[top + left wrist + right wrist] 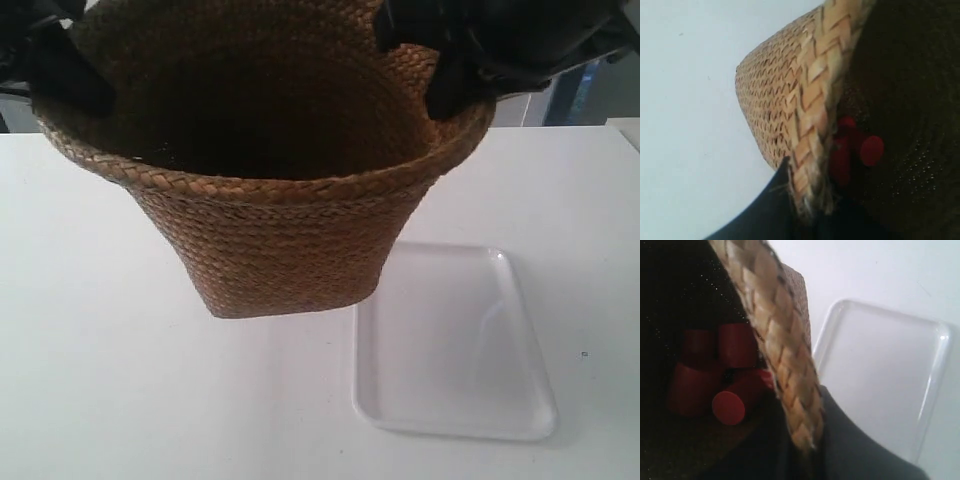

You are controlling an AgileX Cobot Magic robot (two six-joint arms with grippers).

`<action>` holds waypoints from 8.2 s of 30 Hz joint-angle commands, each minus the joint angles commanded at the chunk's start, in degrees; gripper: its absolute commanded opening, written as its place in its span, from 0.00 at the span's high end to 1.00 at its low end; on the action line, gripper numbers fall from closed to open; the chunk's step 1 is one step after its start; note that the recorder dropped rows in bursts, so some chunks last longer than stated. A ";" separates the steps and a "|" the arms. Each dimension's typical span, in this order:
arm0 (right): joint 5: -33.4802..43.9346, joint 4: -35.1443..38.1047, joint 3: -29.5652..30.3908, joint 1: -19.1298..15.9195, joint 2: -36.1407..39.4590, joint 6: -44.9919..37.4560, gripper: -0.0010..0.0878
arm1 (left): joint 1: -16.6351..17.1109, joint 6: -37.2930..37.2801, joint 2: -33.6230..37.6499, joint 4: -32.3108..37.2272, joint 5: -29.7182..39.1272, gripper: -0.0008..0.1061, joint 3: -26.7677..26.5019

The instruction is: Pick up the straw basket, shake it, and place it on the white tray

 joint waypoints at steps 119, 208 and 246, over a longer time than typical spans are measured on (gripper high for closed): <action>-5.64 18.86 16.09 -19.33 -33.99 -21.75 0.99 | -22.33 4.48 -38.46 11.76 -12.05 0.99 15.67; -5.85 18.86 16.09 -19.33 -33.99 -21.11 0.99 | 16.95 1.23 -76.47 19.68 -41.55 0.99 82.35; -18.74 17.29 22.26 -16.30 -38.18 -22.32 0.99 | 16.95 1.22 -76.47 19.80 -40.21 0.99 82.75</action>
